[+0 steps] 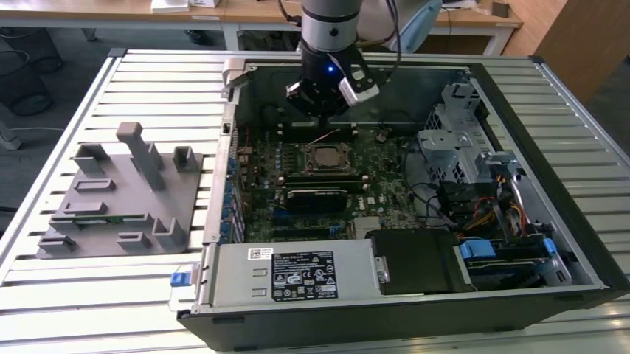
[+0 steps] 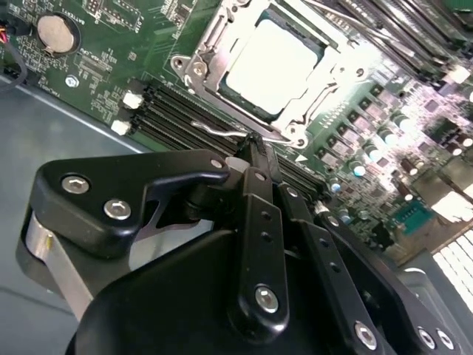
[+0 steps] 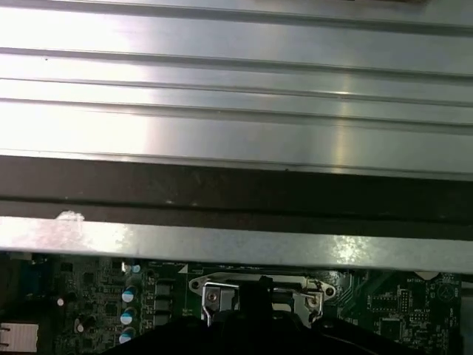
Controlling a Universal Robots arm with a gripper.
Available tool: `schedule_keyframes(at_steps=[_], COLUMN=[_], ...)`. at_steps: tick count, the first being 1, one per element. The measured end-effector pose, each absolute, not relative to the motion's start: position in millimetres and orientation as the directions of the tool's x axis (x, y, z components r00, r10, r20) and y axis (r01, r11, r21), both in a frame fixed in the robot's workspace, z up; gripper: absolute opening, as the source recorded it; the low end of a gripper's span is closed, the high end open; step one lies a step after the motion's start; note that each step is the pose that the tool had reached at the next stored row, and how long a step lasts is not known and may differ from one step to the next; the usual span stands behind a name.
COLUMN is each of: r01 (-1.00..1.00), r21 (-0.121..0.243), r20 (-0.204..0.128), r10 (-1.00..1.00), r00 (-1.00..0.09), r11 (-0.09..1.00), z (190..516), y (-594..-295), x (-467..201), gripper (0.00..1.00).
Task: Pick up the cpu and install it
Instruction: 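Install the first cpu locking lever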
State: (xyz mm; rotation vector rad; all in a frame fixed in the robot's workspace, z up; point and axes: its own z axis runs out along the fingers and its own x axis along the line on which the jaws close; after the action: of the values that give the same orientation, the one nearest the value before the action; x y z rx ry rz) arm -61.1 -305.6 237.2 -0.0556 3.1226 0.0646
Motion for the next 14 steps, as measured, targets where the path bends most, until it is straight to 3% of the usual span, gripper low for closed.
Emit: schedule_keyframes(at_steps=[14], r01=[-0.036], r21=[0.041], r20=[-0.018], r10=[-0.035], r00=[-0.999], r11=[0.999], z=[226.4], y=[-300.0], x=[-50.6], gripper=[0.11])
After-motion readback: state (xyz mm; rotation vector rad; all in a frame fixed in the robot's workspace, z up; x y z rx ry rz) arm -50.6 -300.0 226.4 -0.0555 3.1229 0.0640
